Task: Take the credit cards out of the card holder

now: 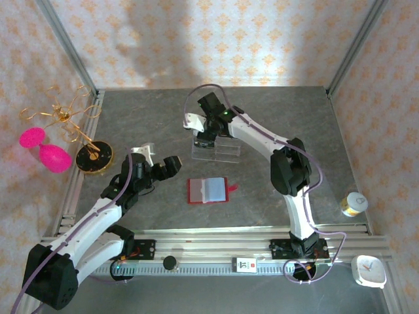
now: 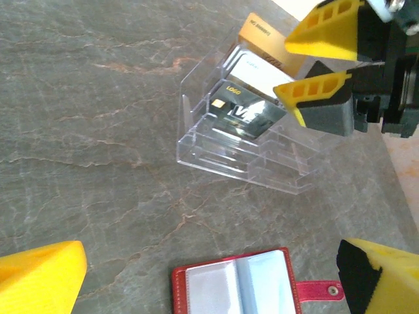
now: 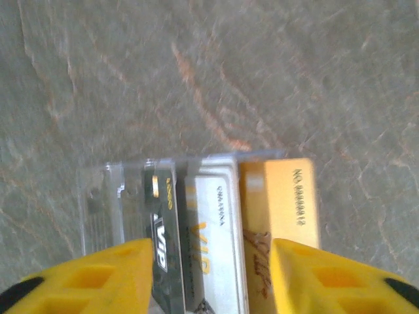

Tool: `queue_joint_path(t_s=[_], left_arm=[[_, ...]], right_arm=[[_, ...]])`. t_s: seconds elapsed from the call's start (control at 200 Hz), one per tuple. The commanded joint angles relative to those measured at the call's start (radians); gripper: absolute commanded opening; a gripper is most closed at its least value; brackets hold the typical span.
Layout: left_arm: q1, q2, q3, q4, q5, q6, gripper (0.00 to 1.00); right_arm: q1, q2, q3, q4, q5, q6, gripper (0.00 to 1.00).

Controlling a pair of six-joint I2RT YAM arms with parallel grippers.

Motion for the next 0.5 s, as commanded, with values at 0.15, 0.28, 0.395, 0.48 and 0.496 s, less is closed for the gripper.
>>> queue_joint_path(t_s=[0.15,0.28,0.395,0.48,0.496], left_arm=[[0.009,-0.03,-0.016,0.163,-0.032,-0.012,0.99],[0.009,-0.003,-0.013,0.272,-0.2,0.017,0.99],[0.012,0.057,0.013,0.341,-0.422,0.081,0.99],[0.045,0.174,0.094,0.327,-0.518,0.11,0.99],[0.052,0.198,0.108,0.324,-0.519,0.123,0.99]], right_arm=[[-0.002,-0.34,-0.276,0.341,-0.143,0.36,0.54],[-0.002,-0.538,-0.59,0.694,-0.046,0.671,0.75],[-0.002,-0.682,-0.785,0.848,0.149,0.916,0.91],[-0.001,-0.759,-0.868,0.857,0.315,1.031,1.0],[-0.002,-0.773,-0.886,0.861,0.347,1.045,1.0]])
